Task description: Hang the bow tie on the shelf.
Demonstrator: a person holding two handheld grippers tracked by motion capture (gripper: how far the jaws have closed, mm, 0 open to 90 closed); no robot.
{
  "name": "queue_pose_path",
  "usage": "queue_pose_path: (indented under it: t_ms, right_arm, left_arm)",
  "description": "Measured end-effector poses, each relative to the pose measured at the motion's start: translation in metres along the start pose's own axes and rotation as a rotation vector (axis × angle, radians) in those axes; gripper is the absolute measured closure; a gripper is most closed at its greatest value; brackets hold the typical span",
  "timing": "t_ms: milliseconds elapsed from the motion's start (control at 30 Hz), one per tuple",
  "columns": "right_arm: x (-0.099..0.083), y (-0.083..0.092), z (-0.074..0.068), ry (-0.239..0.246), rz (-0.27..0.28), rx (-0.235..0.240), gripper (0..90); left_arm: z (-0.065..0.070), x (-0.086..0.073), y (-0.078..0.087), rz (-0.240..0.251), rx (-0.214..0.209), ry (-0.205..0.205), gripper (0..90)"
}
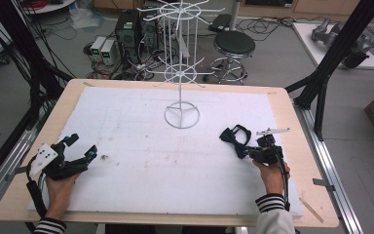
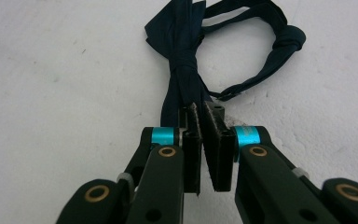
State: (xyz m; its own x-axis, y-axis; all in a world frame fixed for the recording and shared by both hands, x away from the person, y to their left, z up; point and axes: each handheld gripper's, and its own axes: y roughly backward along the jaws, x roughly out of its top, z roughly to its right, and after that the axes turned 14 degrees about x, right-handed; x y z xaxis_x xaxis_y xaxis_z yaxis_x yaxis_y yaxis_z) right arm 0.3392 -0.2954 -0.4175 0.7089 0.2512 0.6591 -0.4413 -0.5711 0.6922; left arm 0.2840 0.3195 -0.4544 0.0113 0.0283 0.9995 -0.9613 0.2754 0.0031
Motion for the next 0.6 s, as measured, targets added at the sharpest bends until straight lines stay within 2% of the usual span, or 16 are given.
queue_pose_path:
  t_ms: [100, 367, 600]
  right_arm:
    - [0.0, 0.001, 0.0, -0.007, 0.011, 0.012, 86.2]
    - [0.0, 0.005, -0.007, 0.031, 0.079, 0.021, 86.3]
    - [0.002, 0.008, -0.013, 0.058, 0.146, 0.062, 86.5]
  left_arm:
    - [0.0, 0.0, 0.0, 0.001, -0.001, 0.001, 15.4]
    - [0.0, 0.0, 0.0, 0.0, 0.001, -0.001, 15.4]
    - [0.0, 0.0, 0.0, -0.001, 0.0, -0.004, 15.4]
